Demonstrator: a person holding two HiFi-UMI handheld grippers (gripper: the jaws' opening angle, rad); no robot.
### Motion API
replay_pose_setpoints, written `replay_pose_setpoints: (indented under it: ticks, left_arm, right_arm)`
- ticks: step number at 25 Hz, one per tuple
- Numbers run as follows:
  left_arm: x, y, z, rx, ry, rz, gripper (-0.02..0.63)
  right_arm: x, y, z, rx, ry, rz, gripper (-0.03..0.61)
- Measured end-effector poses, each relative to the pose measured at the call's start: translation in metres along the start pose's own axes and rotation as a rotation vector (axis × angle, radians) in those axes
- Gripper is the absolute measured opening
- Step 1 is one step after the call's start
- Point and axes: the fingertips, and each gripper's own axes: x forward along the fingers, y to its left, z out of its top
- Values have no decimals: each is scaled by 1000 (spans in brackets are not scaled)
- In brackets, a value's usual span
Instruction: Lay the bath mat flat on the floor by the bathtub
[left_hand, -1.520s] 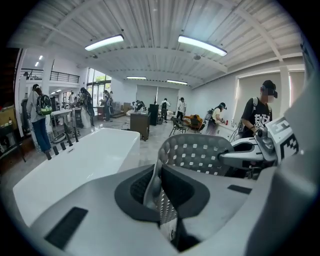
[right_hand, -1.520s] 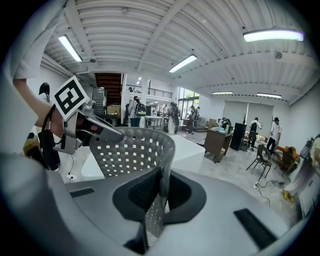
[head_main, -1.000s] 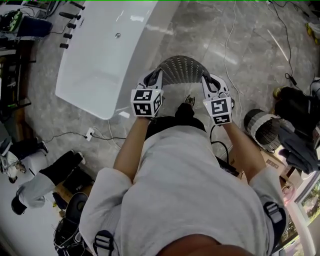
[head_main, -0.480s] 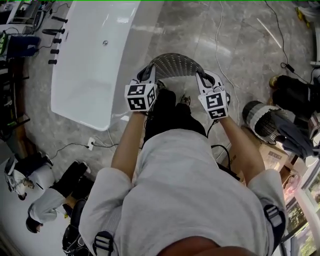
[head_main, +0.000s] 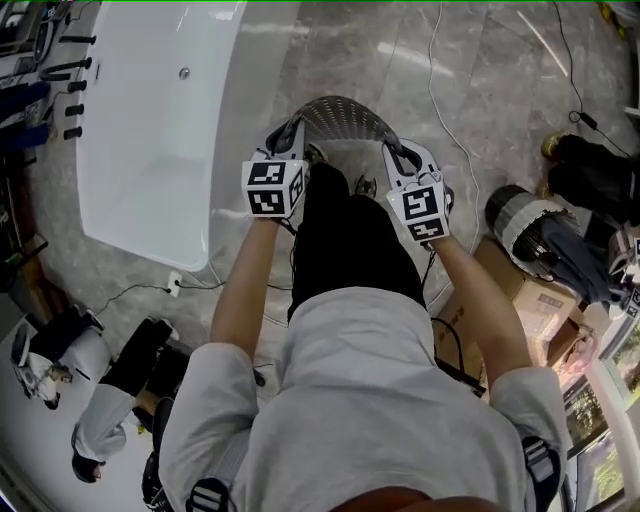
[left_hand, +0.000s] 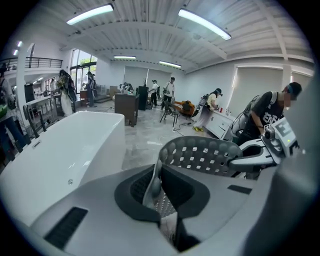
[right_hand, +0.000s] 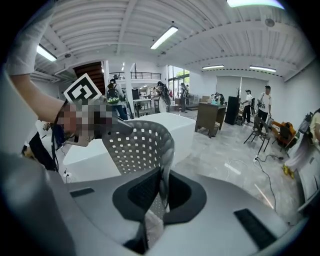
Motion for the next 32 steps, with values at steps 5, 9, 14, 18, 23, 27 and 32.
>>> replay_pose_setpoints:
  ticks: [5,9,14,18,23,27,32]
  left_arm:
    - [29,30,-13,22,-5,-13,31]
    - [53,44,-33,21,-10,-22,29]
    - [81,61,-46,35,-10,-29,31]
    - [94,78,-56,30,13,-10,31]
    - [117,91,-68,52,48,-10,31]
    - [138,96,-77,70,81,-28,31]
    - [157,102,-81,72,115,-46,31]
  right_arm:
    - [34,8,-10,-24,9,12,20]
    - [64,17,-29,-23,19,32,20]
    - [95,28,-41,-18,23,55,20]
    - [114,35,-51,42,20,62,20]
    - [136,30,-70,148,41,52,20]
    - [153,27,-82,175,63,46,20]
    - [174,18,-85,221,91,17,20]
